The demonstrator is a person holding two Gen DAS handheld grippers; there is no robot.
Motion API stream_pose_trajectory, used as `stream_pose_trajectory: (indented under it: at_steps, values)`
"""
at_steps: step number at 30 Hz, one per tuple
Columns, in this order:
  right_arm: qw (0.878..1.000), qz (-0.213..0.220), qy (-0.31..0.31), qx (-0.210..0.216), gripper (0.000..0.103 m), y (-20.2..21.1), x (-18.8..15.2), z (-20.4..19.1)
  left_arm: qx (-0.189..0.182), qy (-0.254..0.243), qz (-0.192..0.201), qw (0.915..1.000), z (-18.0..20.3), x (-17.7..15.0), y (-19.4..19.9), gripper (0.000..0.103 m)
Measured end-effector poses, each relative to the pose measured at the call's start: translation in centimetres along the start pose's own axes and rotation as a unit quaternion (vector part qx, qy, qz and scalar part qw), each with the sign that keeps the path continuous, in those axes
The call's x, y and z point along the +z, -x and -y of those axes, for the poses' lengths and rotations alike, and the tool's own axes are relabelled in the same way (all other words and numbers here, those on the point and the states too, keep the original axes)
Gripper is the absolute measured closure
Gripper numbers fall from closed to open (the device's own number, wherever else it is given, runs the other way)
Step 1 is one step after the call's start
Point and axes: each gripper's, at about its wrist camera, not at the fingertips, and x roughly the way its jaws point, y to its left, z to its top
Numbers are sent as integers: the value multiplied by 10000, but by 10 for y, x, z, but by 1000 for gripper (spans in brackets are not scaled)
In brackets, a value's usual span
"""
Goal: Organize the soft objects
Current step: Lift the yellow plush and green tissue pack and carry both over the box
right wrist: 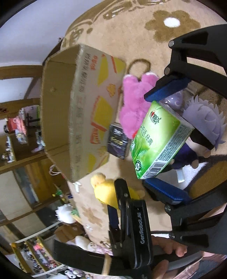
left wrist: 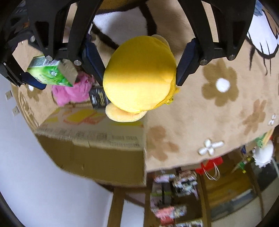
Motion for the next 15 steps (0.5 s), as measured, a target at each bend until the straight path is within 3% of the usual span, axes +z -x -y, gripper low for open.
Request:
stream_pose_trajectory:
  at_steps: [7, 15]
  values:
    - [9970, 747, 75, -173, 10, 33, 12, 3, 158, 22, 1057, 9943, 0, 4, 42, 25]
    - [9889, 1439, 130, -361, 10, 66, 24, 9, 237, -72, 1857, 9823, 4, 3, 70, 25]
